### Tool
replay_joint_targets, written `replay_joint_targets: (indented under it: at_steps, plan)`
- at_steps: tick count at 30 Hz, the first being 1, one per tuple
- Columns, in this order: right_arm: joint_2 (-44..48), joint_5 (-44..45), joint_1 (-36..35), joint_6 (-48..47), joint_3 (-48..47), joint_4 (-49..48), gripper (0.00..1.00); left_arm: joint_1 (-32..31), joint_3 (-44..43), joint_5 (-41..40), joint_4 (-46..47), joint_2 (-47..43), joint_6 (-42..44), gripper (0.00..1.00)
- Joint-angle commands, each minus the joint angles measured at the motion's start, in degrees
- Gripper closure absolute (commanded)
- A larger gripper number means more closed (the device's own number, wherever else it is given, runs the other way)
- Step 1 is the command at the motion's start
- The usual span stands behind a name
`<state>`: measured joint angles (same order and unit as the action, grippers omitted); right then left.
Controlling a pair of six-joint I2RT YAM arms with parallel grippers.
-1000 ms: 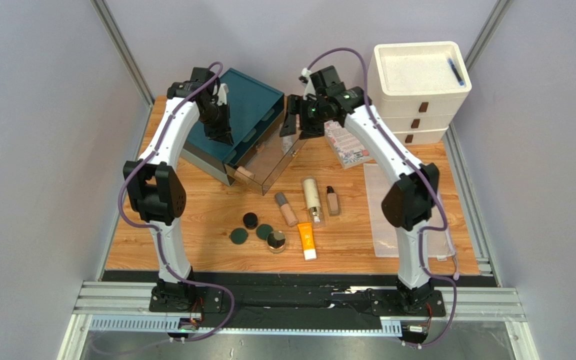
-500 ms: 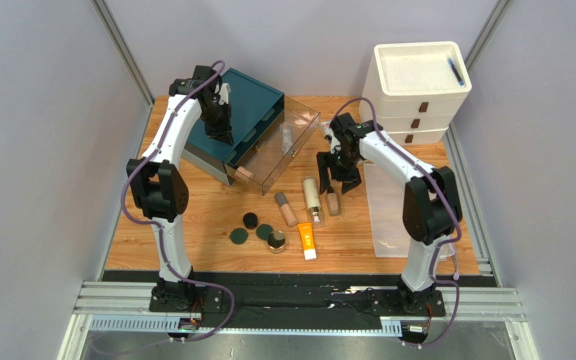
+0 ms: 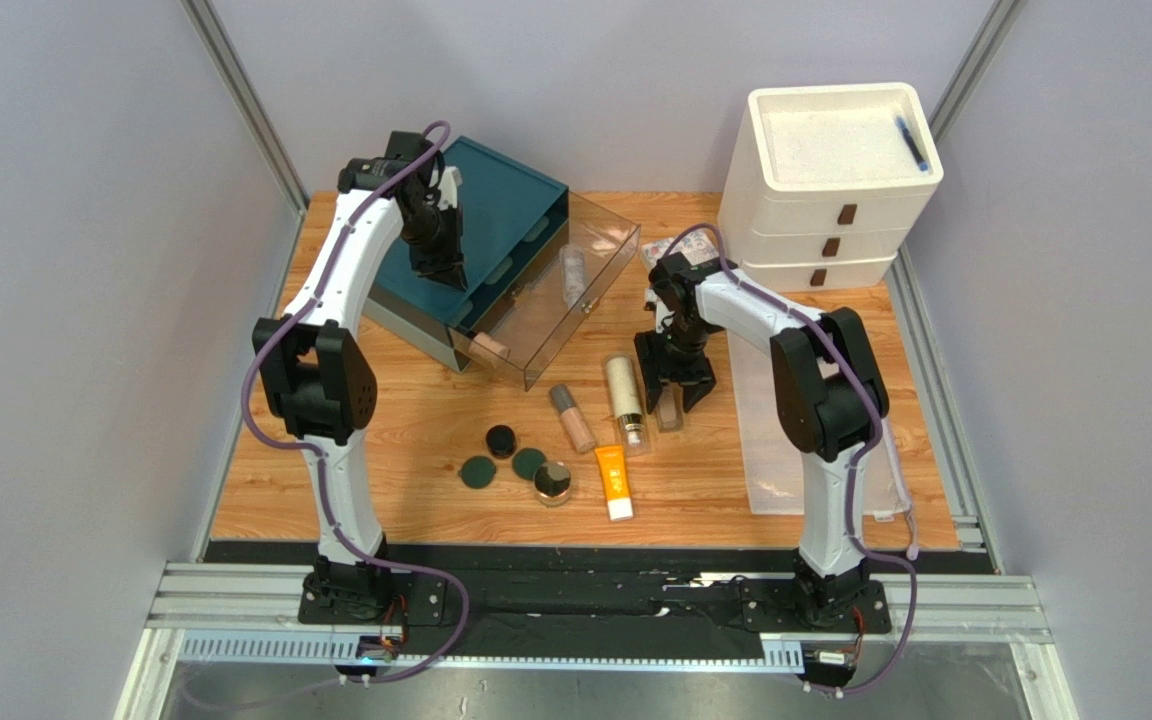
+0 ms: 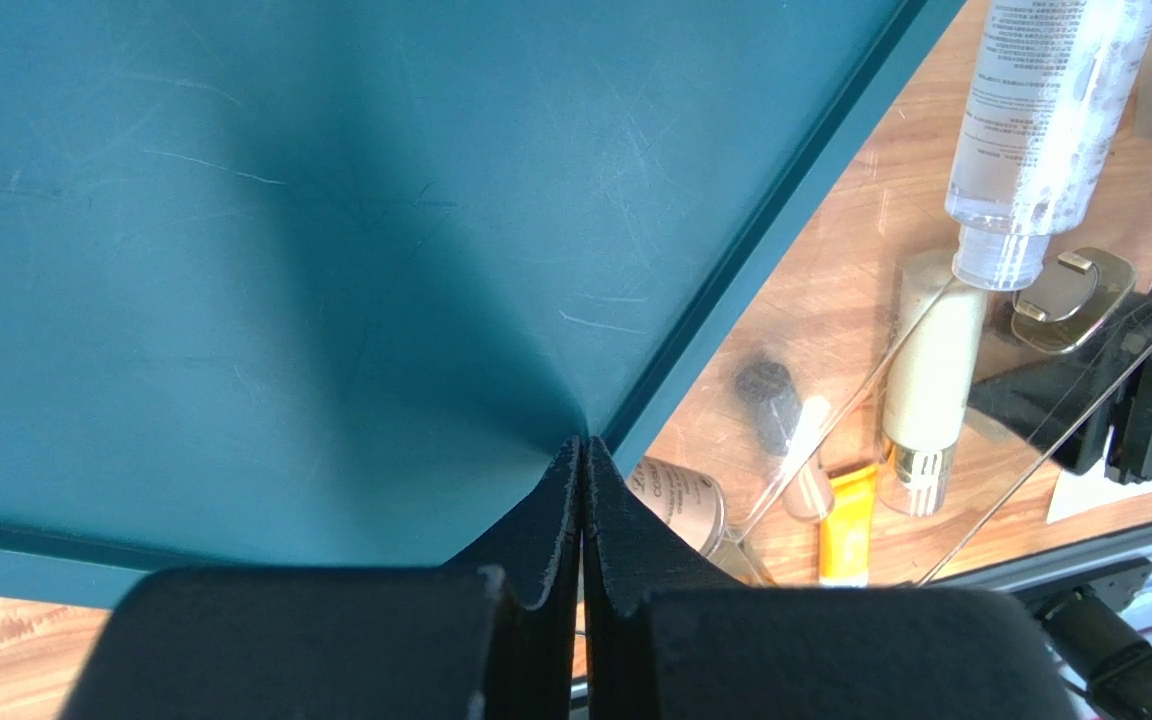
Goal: Organize the makeup
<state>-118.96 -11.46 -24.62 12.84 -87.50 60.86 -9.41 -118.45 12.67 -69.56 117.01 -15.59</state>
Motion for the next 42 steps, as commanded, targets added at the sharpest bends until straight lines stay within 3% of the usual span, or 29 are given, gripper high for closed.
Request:
replay_joint_targets:
  at_steps: [1,8,13,20,25,30,42]
  plan:
    - [0.82,5.56,-0.08,-0.36,0.49,-2.24,0.97,-1.49,3.76,-2.38,-6.55,3.75,1.97,1.00]
    - [10.93,10.50,0.71,0.25,0.85,-2.42,1.00,-1.49,3.67,-1.95,-6.46,3.93,1.62,1.00]
    - [13.58,6.99,3.70,1.92,-9.15,-2.59,1.00,-1.58,3.76,-2.56,-6.55,3.84,1.71,1.00]
    - [7.43,-1.00,4.85,6.65,-31.29,-4.77,1.00,-1.49,5.43,-3.09,-5.76,3.05,1.09,1.00]
    - [2.26,-6.19,4.15,10.97,-37.29,-10.93,1.00,-1.49,5.51,-2.21,-5.32,3.14,0.74,1.00]
    - [-3.82,-9.45,0.11,10.45,-48.44,-9.80,1.00,-1.49,5.34,-2.12,-5.06,3.22,0.39,1.00]
    - [-10.68,-15.25,-7.81,11.50,-50.66,-11.03,0.96,-1.49,5.69,-2.56,-5.23,3.05,0.48,1.00]
